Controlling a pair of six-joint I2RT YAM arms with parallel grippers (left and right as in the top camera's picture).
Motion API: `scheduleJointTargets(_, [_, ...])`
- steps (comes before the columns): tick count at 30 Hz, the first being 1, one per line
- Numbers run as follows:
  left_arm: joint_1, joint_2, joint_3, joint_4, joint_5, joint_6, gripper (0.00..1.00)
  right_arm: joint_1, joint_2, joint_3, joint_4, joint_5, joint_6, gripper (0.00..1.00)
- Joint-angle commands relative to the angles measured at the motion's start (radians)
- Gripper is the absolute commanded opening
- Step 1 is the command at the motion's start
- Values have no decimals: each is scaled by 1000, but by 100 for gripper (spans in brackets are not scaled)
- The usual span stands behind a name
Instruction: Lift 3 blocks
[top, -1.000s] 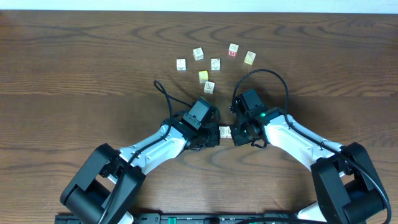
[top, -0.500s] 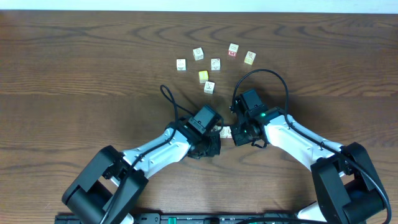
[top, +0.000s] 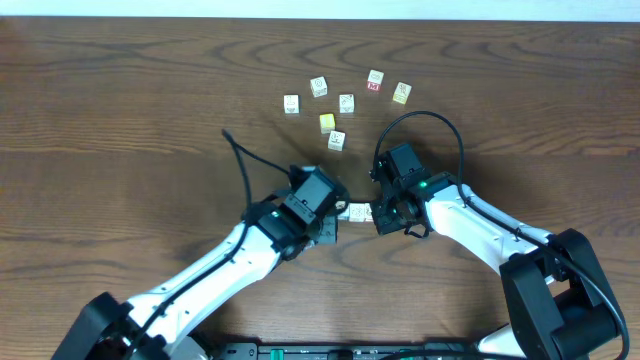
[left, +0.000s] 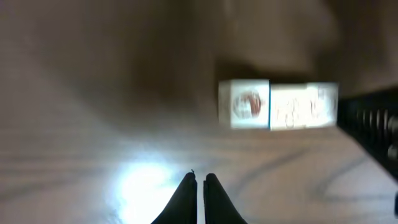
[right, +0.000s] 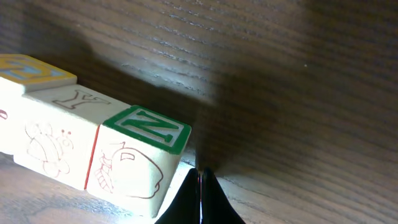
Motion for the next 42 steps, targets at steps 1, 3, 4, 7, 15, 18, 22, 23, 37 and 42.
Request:
scheduleJointTargets(1, [45, 21, 3, 42, -69, 75, 7, -6, -2, 0, -1, 0, 56, 1])
scheduleJointTargets(3, [65, 39, 3, 66, -62, 75, 7, -7, -2, 0, 0, -25, 75, 1])
scheduleJointTargets(4, [77, 50, 3, 84, -50, 78, 7, -7, -2, 0, 0, -40, 85, 1])
scheduleJointTargets(7, [105, 76, 3, 137, 9, 103, 7, -7, -2, 0, 6, -64, 95, 1])
scheduleJointTargets(15, [109, 112, 3, 178, 75, 130, 7, -7, -2, 0, 12, -78, 110, 1])
scheduleJointTargets(18, [109, 129, 3, 179, 88, 131, 7, -7, -2, 0, 12, -78, 126, 1])
scheduleJointTargets(22, [109, 142, 3, 178, 89, 132, 7, -7, -2, 0, 10, -77, 171, 1])
scheduleJointTargets(23, [109, 142, 3, 178, 89, 132, 7, -7, -2, 0, 10, -77, 180, 1])
scheduleJointTargets(37, [114, 180, -3, 182, 115, 232, 7, -7, -2, 0, 22, -77, 254, 1])
scheduleJointTargets(42, [132, 221, -3, 223, 173, 232, 7, -7, -2, 0, 21, -77, 254, 1])
